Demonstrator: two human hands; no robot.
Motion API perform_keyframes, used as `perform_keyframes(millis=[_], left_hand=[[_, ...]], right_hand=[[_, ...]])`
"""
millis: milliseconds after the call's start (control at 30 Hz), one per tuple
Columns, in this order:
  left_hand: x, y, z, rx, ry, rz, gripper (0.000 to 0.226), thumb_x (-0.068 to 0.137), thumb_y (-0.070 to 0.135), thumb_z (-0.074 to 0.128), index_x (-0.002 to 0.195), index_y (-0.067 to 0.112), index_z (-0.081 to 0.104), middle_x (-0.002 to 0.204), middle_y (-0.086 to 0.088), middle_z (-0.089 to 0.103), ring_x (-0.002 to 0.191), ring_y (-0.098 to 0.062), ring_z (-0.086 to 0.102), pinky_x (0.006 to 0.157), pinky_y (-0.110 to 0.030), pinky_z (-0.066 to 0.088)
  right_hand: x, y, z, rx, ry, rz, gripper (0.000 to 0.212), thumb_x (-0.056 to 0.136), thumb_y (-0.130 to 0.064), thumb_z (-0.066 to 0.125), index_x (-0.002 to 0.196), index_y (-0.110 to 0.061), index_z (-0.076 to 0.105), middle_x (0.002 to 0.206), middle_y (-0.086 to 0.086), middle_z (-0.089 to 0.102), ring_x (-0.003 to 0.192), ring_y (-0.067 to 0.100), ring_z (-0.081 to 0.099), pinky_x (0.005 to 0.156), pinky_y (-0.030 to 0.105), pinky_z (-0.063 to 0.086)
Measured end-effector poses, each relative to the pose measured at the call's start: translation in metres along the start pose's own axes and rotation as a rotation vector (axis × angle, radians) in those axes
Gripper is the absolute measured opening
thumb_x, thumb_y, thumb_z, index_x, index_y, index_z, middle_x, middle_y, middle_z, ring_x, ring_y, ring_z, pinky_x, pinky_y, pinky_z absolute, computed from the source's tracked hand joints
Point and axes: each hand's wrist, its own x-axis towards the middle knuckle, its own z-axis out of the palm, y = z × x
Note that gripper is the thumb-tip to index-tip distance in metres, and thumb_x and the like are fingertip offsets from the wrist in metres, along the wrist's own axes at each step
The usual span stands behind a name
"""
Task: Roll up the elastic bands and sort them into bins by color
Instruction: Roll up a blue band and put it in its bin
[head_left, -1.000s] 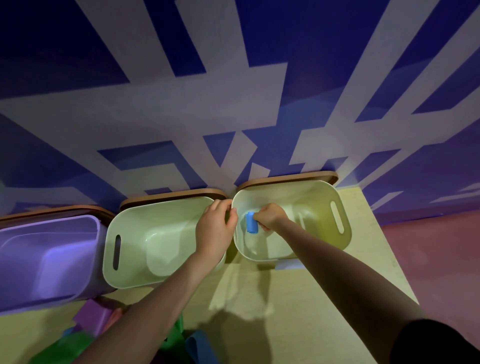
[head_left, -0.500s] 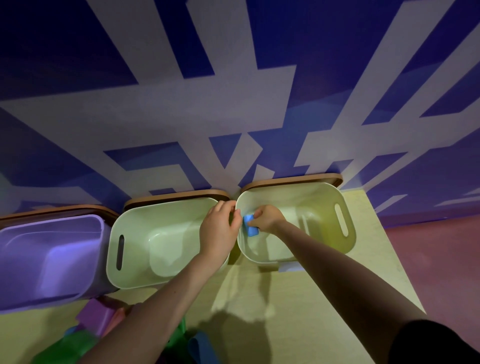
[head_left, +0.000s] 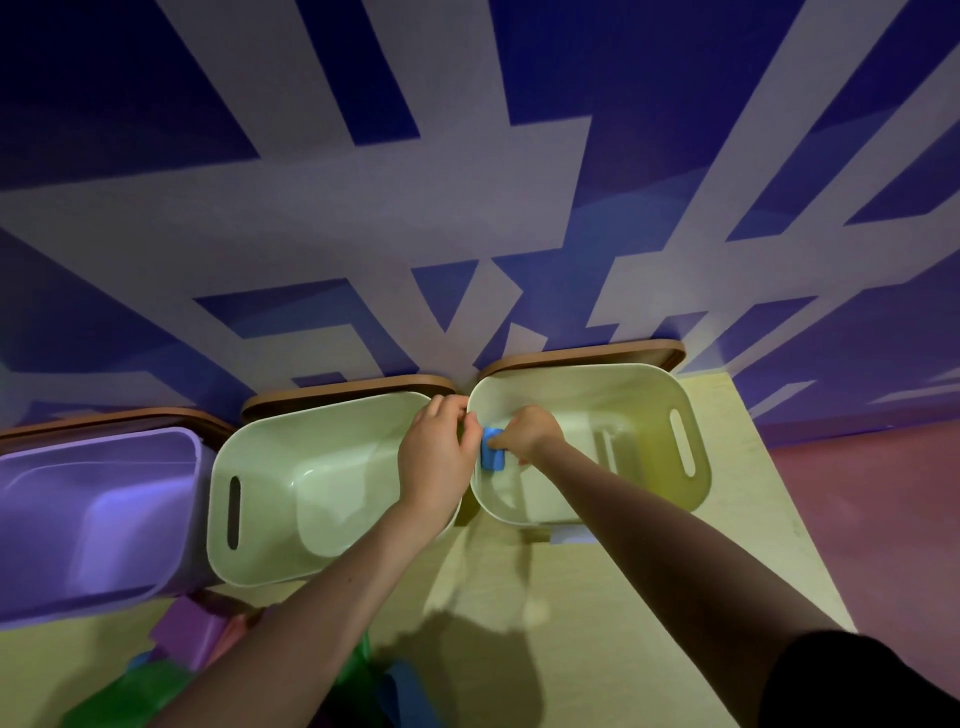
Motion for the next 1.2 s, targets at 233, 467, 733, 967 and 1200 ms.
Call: perform_keyframes(millis=[233, 467, 733, 967, 1200], left_hand=[[-0.001, 0.001, 0.0, 0.009, -0.001, 0.004, 0.017, 0.093, 0.019, 0.05, 0.103, 0.014, 0.063, 0.094, 0.002, 0.062, 0.084, -0.016, 0.055, 0.063, -0.03, 0.045], [0.0, 0.0, -0.004, 0.032, -0.029, 0.014, 0.02, 0.094, 0.021, 0.049, 0.107, 0.014, 0.063, 0.099, 0.001, 0.063, 0.086, -0.016, 0.056, 0.063, -0.028, 0.043], [0.0, 0.0, -0.004, 0.018, -0.023, 0.011, 0.018, 0.094, 0.021, 0.05, 0.103, 0.014, 0.064, 0.095, 0.002, 0.061, 0.082, -0.014, 0.053, 0.062, -0.026, 0.037], [0.001, -0.002, -0.001, 0.01, -0.019, 0.011, 0.019, 0.094, 0.022, 0.05, 0.104, 0.015, 0.063, 0.095, 0.002, 0.061, 0.085, -0.017, 0.055, 0.064, -0.029, 0.042], [0.0, 0.0, -0.002, 0.01, -0.014, 0.009, 0.018, 0.093, 0.02, 0.051, 0.104, 0.014, 0.064, 0.096, 0.001, 0.062, 0.086, -0.017, 0.056, 0.064, -0.027, 0.038]], right_hand=[[-0.011, 0.013, -0.005, -0.123, 0.026, -0.096, 0.04, 0.08, -0.049, 0.07, 0.082, -0.011, 0.057, 0.078, 0.004, 0.057, 0.077, 0.022, 0.057, 0.065, 0.03, 0.043], [-0.019, 0.003, -0.011, -0.258, -0.06, -0.232, 0.034, 0.093, -0.043, 0.055, 0.085, -0.01, 0.056, 0.084, 0.008, 0.055, 0.08, 0.02, 0.05, 0.071, 0.03, 0.039], [-0.02, 0.004, -0.022, -0.235, -0.02, -0.2, 0.044, 0.091, -0.047, 0.056, 0.062, -0.016, 0.045, 0.063, 0.0, 0.046, 0.074, 0.021, 0.048, 0.067, 0.029, 0.035], [-0.023, 0.004, -0.023, -0.09, -0.039, -0.189, 0.023, 0.087, -0.015, 0.054, 0.098, 0.002, 0.064, 0.083, 0.021, 0.07, 0.085, 0.034, 0.068, 0.079, 0.039, 0.057], [-0.021, -0.002, -0.009, -0.162, 0.08, -0.141, 0.031, 0.081, -0.043, 0.069, 0.085, -0.012, 0.063, 0.076, 0.0, 0.057, 0.074, 0.019, 0.054, 0.065, 0.028, 0.039]])
